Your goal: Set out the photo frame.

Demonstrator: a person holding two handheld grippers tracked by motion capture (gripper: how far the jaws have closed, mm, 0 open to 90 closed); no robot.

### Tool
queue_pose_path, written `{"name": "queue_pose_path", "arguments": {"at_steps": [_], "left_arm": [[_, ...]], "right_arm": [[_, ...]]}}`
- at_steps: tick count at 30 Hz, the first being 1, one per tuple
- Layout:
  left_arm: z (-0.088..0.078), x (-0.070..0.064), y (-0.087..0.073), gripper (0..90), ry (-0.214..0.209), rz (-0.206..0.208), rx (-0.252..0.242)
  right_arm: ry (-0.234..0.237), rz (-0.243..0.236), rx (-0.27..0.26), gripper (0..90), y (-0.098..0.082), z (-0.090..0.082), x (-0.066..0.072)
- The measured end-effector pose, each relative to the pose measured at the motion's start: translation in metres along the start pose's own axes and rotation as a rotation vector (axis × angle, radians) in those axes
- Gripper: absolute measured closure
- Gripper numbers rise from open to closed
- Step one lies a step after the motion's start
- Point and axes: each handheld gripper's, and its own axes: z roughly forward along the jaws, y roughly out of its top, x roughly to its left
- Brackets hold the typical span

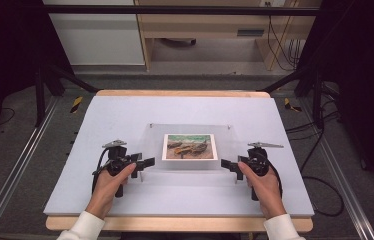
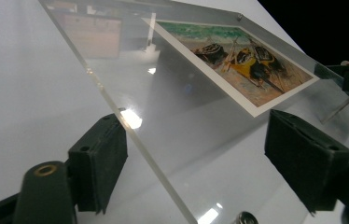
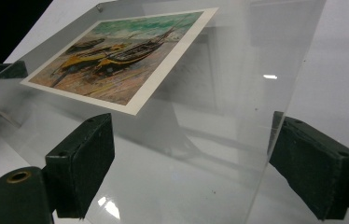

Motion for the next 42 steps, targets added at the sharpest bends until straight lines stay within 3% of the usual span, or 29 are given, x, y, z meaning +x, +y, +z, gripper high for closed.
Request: {"name": "queue_pose_path", "arguments": {"at_steps": [4,7,12,16,20,21,42], "left_arm": [[-0.002,-0.001,0.003,21.6,0.01,0.024,0.011],[-0.004,-0.006,0.005,21.8,0.043,0.067,-0.001],[-0.008,-0.006,0.009,27.6,0.096,0.104,-0.055],[-0.009,-0.004,0.013,30.5,0.12,0.104,-0.086],[-0.009,-0.001,0.018,33.2,0.151,0.141,-0.099],[-0.008,-0.001,0.018,33.7,0.157,0.15,-0.104],[-0.017,-0.013,0.012,39.5,0.199,0.243,-0.133]], "right_arm": [[-0.005,-0.017,0.003,15.2,0.001,0.0,0.002],[-0.015,-0.055,-0.009,16.3,0.003,-0.001,0.004],[-0.049,-0.124,-0.052,19.7,0.012,0.003,0.009],[-0.058,-0.14,-0.064,20.8,0.016,0.008,0.01],[-0.081,-0.166,-0.087,23.0,0.025,0.014,0.011],[-0.097,-0.195,-0.098,23.9,0.028,0.016,0.012],[-0.153,-0.266,-0.13,30.0,0.015,0.003,0.022]]}}
